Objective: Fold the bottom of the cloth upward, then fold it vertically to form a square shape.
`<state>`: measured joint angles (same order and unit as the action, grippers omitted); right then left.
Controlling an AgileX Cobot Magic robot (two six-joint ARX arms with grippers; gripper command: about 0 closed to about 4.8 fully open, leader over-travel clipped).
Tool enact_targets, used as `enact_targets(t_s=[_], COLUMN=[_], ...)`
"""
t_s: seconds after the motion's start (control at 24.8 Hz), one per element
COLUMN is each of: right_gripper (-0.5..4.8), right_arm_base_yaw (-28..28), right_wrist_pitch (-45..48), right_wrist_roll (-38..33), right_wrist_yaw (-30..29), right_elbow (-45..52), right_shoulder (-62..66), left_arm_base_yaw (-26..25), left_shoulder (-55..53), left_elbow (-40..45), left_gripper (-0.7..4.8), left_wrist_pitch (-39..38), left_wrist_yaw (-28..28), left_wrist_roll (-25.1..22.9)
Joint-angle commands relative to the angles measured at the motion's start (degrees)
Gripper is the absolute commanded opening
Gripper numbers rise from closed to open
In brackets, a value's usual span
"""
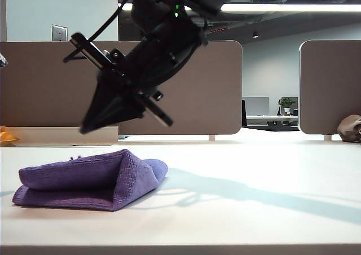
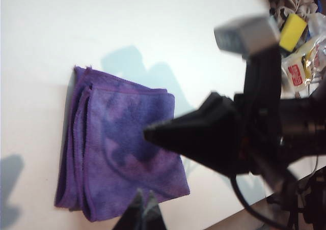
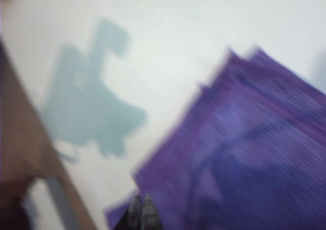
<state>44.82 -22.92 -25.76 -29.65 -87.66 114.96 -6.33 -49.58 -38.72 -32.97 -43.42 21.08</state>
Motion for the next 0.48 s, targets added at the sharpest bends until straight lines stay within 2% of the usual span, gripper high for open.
enact_targets(t_s=[0.04,0.2,0.48], right_gripper=[-0.02,0.00,0.13], right_arm_base_yaw=[-0.13,-0.22,-0.15], right_wrist_pitch=[-11.89,-17.73,-23.56], right_wrist_roll=[7.13,12.48,14.12], right_wrist_yaw=[6.80,10.16,11.93], right_elbow=[-1.68,-1.68,-1.68], right_shoulder=[-1.57,-2.56,-4.72], left_arm_base_yaw=[-0.07,-0.07,-0.04], left_shoulder=[0.13,0.11,0.07], left_elbow=[-0.48,-0.46,-0.44], left_gripper=[-0.05,-0.05,-0.05], left_wrist_pitch=[1.88,1.88,1.33], left_wrist_yaw=[-0.11,-0.09,1.66], left_wrist_roll=[0.44,0.33,-1.81])
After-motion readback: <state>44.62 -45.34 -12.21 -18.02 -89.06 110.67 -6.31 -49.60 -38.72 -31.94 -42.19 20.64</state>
